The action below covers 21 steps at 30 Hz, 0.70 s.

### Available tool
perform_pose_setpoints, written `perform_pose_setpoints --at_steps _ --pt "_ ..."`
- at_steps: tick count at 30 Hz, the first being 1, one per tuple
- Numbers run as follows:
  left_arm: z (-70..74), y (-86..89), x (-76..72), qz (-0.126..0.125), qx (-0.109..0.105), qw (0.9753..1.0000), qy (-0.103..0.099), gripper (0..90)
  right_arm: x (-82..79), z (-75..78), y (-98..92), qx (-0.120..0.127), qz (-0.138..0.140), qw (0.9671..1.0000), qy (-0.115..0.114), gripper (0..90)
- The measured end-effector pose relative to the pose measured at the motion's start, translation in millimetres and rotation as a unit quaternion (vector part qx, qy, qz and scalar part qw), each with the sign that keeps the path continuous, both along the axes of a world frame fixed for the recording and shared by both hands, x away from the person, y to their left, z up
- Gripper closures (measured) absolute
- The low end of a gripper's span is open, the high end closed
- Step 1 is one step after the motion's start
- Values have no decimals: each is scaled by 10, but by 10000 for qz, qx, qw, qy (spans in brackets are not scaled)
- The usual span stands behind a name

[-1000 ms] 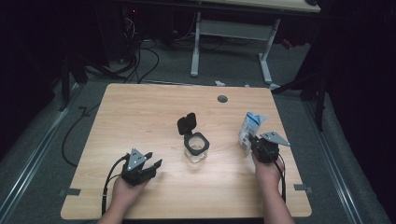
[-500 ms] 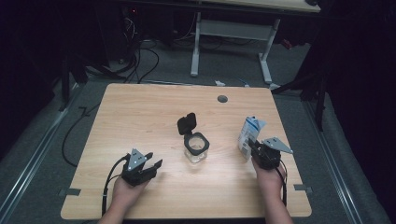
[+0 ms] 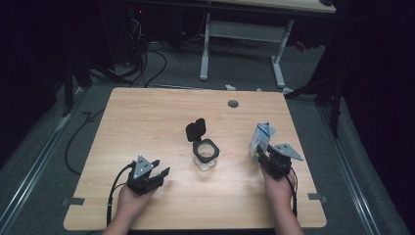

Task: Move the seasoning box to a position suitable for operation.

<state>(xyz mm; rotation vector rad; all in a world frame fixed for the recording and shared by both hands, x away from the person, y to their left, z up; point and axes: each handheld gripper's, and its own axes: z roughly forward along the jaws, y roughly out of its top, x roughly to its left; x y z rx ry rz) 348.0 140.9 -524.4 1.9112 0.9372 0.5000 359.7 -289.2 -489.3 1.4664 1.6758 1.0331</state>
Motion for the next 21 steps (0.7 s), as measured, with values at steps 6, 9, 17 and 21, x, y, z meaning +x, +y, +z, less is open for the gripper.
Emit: perform_pose_setpoints --at_steps 6,9,17,21 --pt "-1 -2 -2 3 -12 10000 10 496 20 16 15 -27 -35 10000 16 571" --pt "-3 -1 0 0 -7 10000 17 496 32 20 37 -111 -34 9999 18 603" --pt "-7 10 6 9 -28 10000 41 495 23 30 35 -80 -11 10000 -58 775" --pt "-5 11 3 3 -33 10000 42 492 32 22 34 -95 12 9999 -71 823"
